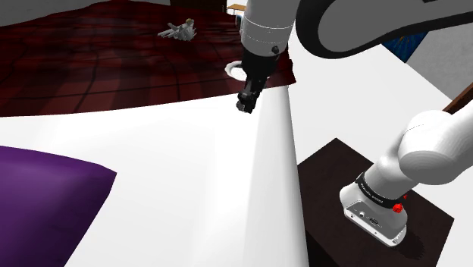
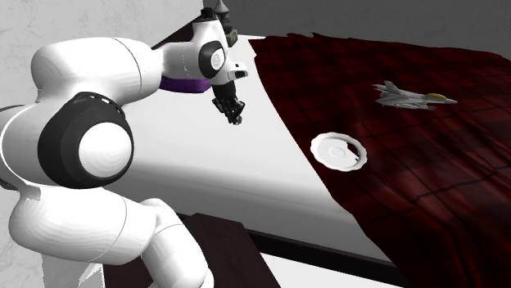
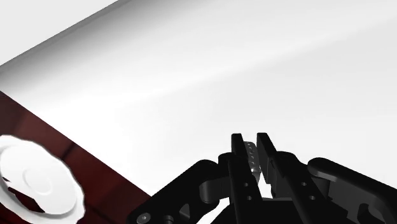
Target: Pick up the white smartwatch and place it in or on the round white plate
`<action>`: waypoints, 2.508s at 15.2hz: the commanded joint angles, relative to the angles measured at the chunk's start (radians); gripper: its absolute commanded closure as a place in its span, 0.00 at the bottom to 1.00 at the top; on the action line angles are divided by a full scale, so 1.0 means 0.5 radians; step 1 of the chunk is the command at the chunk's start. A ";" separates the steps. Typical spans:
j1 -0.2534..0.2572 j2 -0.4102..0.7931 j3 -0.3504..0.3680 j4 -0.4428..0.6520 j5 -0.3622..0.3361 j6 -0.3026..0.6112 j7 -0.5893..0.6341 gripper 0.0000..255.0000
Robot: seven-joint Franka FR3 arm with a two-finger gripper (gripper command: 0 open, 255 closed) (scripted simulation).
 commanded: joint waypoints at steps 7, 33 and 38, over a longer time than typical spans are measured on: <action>-0.126 0.103 -0.178 0.097 -0.093 0.006 -0.252 1.00; -0.560 1.125 -0.648 1.208 -0.403 -0.057 -1.053 1.00; -0.563 1.132 -0.651 1.083 -0.411 0.074 -1.038 1.00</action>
